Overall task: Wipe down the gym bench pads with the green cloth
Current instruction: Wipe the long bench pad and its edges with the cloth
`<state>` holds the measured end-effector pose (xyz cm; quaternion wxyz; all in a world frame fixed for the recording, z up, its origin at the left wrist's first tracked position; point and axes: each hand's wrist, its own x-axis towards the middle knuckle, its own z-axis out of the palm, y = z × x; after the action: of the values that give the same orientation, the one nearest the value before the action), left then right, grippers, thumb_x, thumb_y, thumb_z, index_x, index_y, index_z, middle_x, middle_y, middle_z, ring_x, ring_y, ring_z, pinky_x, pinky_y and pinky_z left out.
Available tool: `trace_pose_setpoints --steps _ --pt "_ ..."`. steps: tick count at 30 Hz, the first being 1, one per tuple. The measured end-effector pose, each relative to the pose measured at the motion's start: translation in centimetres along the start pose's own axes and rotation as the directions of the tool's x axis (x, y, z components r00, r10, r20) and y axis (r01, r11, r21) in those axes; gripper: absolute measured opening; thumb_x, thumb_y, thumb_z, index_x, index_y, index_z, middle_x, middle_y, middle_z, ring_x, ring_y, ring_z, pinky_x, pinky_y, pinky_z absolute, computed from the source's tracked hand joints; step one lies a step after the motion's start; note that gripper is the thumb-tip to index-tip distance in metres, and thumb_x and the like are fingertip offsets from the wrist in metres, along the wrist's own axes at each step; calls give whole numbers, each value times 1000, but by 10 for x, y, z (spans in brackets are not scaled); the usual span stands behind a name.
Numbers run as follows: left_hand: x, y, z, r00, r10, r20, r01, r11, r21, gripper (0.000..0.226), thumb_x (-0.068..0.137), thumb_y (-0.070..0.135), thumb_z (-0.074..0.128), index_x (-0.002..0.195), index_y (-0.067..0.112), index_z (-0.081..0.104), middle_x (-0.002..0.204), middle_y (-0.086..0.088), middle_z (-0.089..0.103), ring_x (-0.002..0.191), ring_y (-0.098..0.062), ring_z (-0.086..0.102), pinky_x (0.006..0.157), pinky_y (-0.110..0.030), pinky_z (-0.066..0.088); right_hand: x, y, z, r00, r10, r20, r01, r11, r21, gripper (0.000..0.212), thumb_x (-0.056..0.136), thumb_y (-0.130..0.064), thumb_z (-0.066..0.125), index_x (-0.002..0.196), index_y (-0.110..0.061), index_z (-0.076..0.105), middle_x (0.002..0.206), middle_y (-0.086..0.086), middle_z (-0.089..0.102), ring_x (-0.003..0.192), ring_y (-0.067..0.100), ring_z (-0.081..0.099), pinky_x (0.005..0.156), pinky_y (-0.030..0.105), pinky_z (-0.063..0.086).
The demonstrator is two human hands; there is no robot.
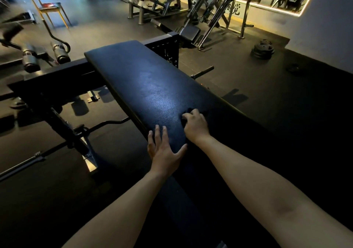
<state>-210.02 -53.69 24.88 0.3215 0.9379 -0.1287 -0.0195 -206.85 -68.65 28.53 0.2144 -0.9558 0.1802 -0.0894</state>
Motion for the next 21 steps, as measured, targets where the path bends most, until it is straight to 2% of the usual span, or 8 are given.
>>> trace_pose_setpoints --steps 3,6,8,10,12,13,17,21 --pt "-2 -1 -3 1000 16 15 -15 1000 -21 122 60 86 26 160 18 15 168 -3 1 152 -22 -12 122 -34 -9 -21 -17 8 968 -216 130 211 976 50 34 93 -10 51 120 -17 70 115 16 54 103 37 55 91 36 41" --pt "0 -7 -10 995 42 86 -39 999 -38 125 60 89 31 160 18 8 168 -2 -8 152 -20 -19 122 -33 -11 -21 -15 -7 925 -319 205 313 948 65 36 94 -10 52 124 -20 69 112 14 55 102 35 55 92 37 45" --pt "-4 -11 -14 991 42 123 -35 998 -58 122 69 87 50 160 20 5 167 -1 -18 150 -16 -24 123 -33 -12 -10 2 -22 967 -241 76 242 970 -3 40 93 -8 50 126 -22 67 117 15 54 106 37 52 95 37 44" --pt "-15 -10 -14 996 -4 91 15 993 -116 116 76 77 63 160 23 4 164 0 -27 149 -15 -26 123 -34 -9 -3 31 -35 998 -24 -50 21 999 -48 45 92 -7 46 131 -23 63 126 16 50 111 38 47 99 37 41" --pt "-22 -5 -12 997 -63 54 71 984 -161 114 79 71 65 160 22 3 163 0 -28 151 -17 -23 124 -35 -5 -7 49 -35 988 141 -65 -144 989 -42 47 93 -7 42 135 -21 58 132 16 45 116 37 43 102 37 37" --pt "-21 -2 -12 995 -79 56 88 979 -181 115 79 70 66 160 21 2 164 0 -25 151 -18 -20 124 -36 -3 -11 48 -31 984 163 -65 -166 986 -34 46 93 -7 42 135 -19 58 132 16 44 116 36 42 103 37 36" --pt "-20 -2 -12 992 -82 92 101 971 -218 118 79 66 70 160 17 0 165 0 -23 151 -17 -19 124 -35 -3 -25 13 -11 993 110 -35 -109 993 39 44 91 -4 44 127 -18 64 129 16 48 115 37 47 103 31 33" --pt "-21 -17 -13 996 -31 85 52 964 -261 121 77 58 76 160 11 1 167 -5 -16 153 -15 -15 123 -28 -5 -41 -19 2 986 -141 93 134 988 78 38 91 -7 50 120 -20 71 122 13 57 109 36 56 96 33 40"
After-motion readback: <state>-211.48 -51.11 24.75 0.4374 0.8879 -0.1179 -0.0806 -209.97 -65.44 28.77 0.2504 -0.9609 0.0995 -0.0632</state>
